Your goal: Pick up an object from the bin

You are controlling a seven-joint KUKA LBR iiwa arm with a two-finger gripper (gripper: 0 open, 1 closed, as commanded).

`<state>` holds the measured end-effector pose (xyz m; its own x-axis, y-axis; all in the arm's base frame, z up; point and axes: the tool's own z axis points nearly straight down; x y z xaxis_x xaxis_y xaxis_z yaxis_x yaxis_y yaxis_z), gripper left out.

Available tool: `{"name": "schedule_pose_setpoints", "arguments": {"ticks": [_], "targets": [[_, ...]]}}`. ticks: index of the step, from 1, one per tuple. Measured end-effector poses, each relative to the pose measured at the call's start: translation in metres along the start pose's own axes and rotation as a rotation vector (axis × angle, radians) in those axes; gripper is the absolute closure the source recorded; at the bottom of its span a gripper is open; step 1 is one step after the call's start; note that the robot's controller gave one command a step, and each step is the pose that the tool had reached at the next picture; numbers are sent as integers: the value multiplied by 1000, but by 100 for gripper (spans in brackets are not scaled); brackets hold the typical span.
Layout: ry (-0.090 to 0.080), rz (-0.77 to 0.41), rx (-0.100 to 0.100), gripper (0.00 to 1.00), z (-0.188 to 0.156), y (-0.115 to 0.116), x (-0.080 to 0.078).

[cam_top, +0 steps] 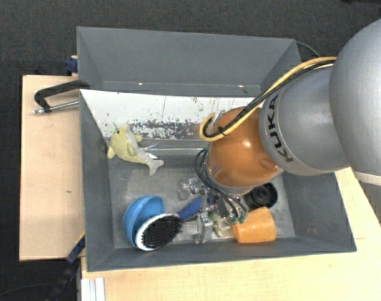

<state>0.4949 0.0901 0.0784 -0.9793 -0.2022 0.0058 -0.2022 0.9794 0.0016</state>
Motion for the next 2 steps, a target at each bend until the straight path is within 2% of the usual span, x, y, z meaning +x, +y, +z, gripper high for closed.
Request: {"name": "schedule_pose_setpoints", "arguments": {"ticks": [1,2], "targets": [[-6,2,0,100,-3,-1,-2],[-20,41,1,100,-160,7,-30]]}}
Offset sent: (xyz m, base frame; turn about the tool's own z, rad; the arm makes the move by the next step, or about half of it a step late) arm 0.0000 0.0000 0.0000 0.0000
